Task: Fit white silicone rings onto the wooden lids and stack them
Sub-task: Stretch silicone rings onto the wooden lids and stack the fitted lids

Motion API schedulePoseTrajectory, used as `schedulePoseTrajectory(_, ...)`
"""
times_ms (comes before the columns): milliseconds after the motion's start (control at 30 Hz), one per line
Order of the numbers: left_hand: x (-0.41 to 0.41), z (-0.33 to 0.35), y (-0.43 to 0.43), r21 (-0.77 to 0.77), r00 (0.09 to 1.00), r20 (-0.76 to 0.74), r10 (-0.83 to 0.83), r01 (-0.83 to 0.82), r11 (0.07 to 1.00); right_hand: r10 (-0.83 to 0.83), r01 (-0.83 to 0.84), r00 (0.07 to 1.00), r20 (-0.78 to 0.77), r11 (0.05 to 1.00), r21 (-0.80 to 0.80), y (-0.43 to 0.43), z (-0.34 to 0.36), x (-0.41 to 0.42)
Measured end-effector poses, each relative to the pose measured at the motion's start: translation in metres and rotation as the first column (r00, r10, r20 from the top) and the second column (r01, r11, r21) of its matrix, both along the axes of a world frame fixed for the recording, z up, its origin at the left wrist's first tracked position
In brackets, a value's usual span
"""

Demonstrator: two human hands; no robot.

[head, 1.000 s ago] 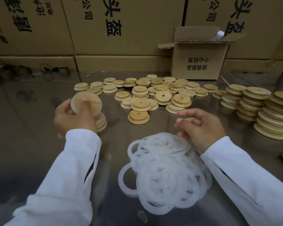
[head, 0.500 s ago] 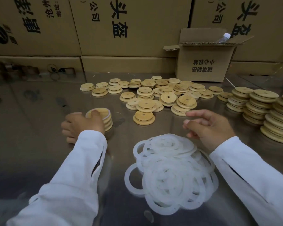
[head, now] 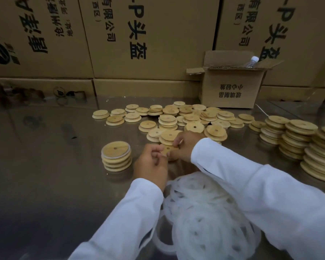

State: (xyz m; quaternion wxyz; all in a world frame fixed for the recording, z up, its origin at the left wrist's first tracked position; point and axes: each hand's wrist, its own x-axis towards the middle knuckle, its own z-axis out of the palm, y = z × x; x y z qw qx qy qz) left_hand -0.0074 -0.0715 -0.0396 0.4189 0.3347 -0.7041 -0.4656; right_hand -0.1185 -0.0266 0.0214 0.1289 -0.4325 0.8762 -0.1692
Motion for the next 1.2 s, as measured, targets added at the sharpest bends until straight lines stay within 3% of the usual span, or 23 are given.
schedulePoseTrajectory(67,0.001,0.0,-0.002,0.056,0.998,-0.053,0.016,-0.013,0.998,-0.016,0.018,0.999,-0.037,0.998,0.059,-0.012,-0.003,-0.005)
schedulePoseTrajectory(367,0.007,0.006,-0.001,0.13,0.989,-0.104,0.105,-0.091,0.987,-0.022,0.02,0.991,-0.134,1.0,-0.016,-0.027,-0.017,-0.008)
schedulePoseTrajectory(467,0.008,0.009,-0.003,0.214,0.978,-0.142,0.153,-0.12,0.969,0.038,-0.045,0.997,-0.067,0.993,-0.111,-0.008,-0.01,-0.003)
schedulePoseTrajectory(567,0.008,0.013,-0.004,0.345,0.979,-0.176,0.099,-0.033,0.938,0.145,-0.156,0.988,-0.06,0.949,-0.273,0.017,-0.001,0.011)
schedulePoseTrajectory(633,0.008,0.015,-0.003,0.475,0.968,-0.25,0.001,0.122,0.871,0.222,-0.246,0.969,-0.108,0.912,-0.33,0.033,0.004,0.021)
schedulePoseTrajectory(733,0.01,0.019,0.003,0.643,0.904,-0.4,-0.153,0.396,0.656,0.269,-0.307,0.951,-0.151,0.872,-0.381,0.052,0.005,0.031)
schedulePoseTrajectory(800,0.01,0.02,0.006,0.682,0.868,-0.46,-0.189,0.481,0.551,0.291,-0.327,0.945,-0.151,0.86,-0.39,0.062,0.002,0.034)
schedulePoseTrajectory(900,0.009,0.021,0.007,0.68,0.866,-0.46,-0.194,0.484,0.551,0.3,-0.281,0.953,-0.033,0.842,-0.461,0.077,-0.006,0.028)
schedulePoseTrajectory(1000,0.009,0.023,0.007,0.675,0.863,-0.473,-0.175,0.483,0.558,0.201,-0.138,0.977,0.072,0.853,-0.504,0.087,-0.019,0.012)
schedulePoseTrajectory(1100,0.008,0.026,0.007,0.646,0.868,-0.458,-0.191,0.472,0.6,0.1,-0.044,0.988,0.118,0.912,-0.408,0.094,-0.032,-0.003)
schedulePoseTrajectory(1200,0.009,0.026,0.009,0.629,0.869,-0.457,-0.191,0.467,0.621,0.09,-0.063,0.993,0.075,0.949,-0.308,0.098,-0.04,-0.007)
